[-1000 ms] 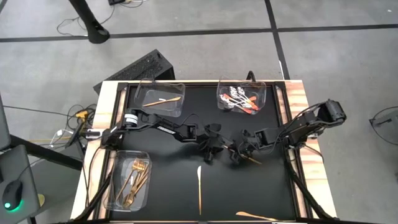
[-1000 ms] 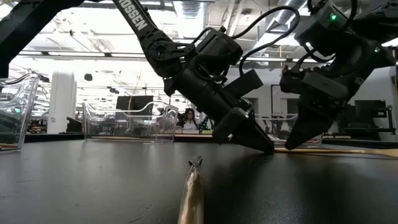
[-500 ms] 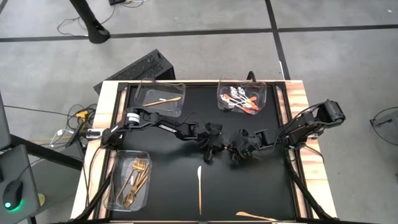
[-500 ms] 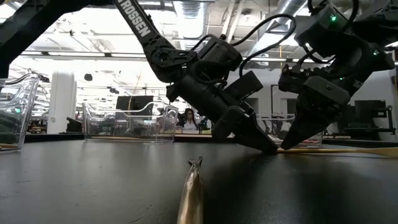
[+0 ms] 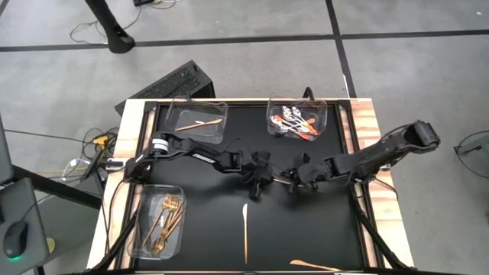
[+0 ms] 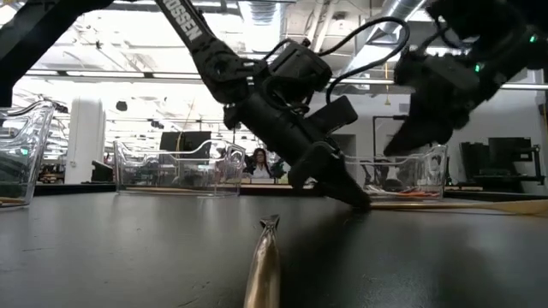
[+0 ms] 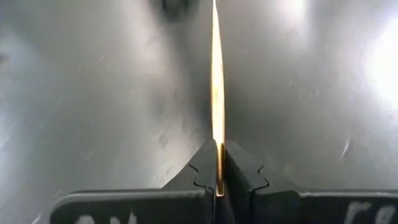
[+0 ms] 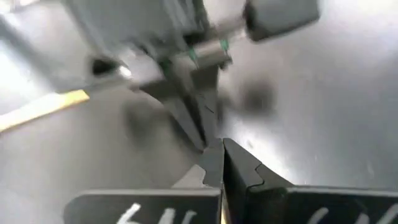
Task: Sort silverware by color (type)
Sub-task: Put the gold table knife into the top left transparent bin
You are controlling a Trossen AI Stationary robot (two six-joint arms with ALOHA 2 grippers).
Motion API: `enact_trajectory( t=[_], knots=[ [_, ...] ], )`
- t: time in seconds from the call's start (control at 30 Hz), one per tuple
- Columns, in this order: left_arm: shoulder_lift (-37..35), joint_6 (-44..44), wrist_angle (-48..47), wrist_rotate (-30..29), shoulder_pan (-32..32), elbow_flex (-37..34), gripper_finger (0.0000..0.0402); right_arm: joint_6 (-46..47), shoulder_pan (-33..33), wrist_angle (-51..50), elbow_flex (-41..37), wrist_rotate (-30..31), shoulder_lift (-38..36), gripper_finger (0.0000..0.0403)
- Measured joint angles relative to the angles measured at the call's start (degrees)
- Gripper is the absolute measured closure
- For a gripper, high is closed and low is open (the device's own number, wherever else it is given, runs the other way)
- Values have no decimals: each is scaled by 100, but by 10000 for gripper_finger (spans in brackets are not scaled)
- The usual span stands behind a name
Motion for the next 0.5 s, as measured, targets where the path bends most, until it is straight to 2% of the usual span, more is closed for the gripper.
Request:
enact_trajectory(
  t=[0.13,0.27,0.4,0.5],
  knots=[
    [-353,182,-362,-339,-15,-13,401,27,72,-547,3,339,-617,383],
    [-545,342,-445,-465,-15,7,401,64,41,-1293,7,360,-1038,374],
    [-543,371,-452,-475,-18,5,401,65,32,-1920,7,198,-1005,344],
    [-545,381,-425,-529,-20,7,401,40,60,-1949,7,-13,-876,311]
  ],
)
